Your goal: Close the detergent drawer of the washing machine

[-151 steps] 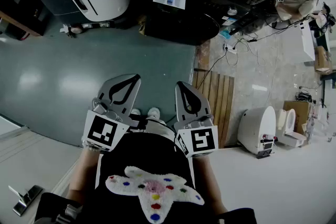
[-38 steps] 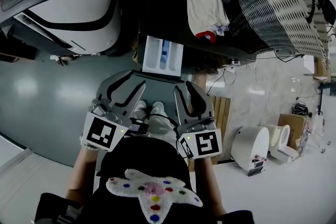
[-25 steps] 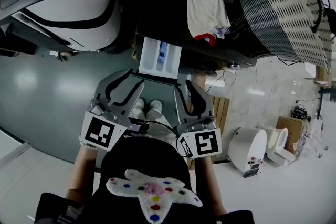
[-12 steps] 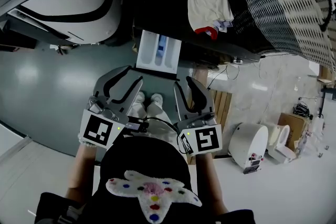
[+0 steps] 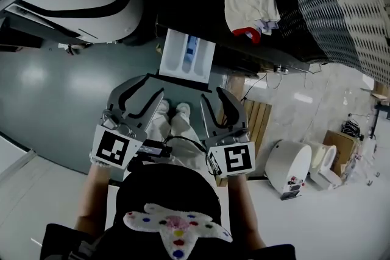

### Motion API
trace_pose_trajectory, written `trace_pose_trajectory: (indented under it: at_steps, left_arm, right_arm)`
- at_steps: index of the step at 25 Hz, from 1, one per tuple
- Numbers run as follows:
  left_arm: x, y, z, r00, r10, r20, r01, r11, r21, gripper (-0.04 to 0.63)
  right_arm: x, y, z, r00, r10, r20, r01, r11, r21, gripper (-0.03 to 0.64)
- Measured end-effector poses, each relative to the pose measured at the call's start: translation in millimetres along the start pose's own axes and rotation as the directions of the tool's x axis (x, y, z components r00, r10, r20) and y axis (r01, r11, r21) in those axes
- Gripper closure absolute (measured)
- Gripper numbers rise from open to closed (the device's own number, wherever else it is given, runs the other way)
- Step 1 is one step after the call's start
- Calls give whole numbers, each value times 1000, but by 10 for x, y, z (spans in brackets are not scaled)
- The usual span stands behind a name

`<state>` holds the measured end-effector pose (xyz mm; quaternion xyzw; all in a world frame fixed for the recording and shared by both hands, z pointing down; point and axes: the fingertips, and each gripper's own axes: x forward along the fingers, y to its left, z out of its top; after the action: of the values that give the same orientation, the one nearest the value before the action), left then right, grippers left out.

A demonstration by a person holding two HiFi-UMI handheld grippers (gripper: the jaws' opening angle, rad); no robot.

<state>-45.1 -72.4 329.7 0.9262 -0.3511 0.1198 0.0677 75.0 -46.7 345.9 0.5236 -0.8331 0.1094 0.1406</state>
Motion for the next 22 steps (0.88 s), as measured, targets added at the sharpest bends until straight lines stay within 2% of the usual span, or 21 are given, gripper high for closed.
trace_pose_trajectory:
  at_steps: [4,11,15,22]
  left_arm:
    - [36,31,-144,1000,4,-22,-4,1000,12,436]
    - [91,109,-415,999,13,-42,-14,1000,-18,433]
    - [83,125,-613,997,13,-78,-14,1000,-17,432]
    - [83,191,-1002,988,50,-143,-55,998,-32,430]
  right_arm:
    - [40,-18,-171,1000,1,-26,-1,1000,12,479]
    - [92,-58,-518,997,-7,-78,9,1000,18,476]
    - [105,-90,-690,994,-21,-105,22,1000,14,476]
    - [122,-139,-981,989,-52,-136,62,996,65,476]
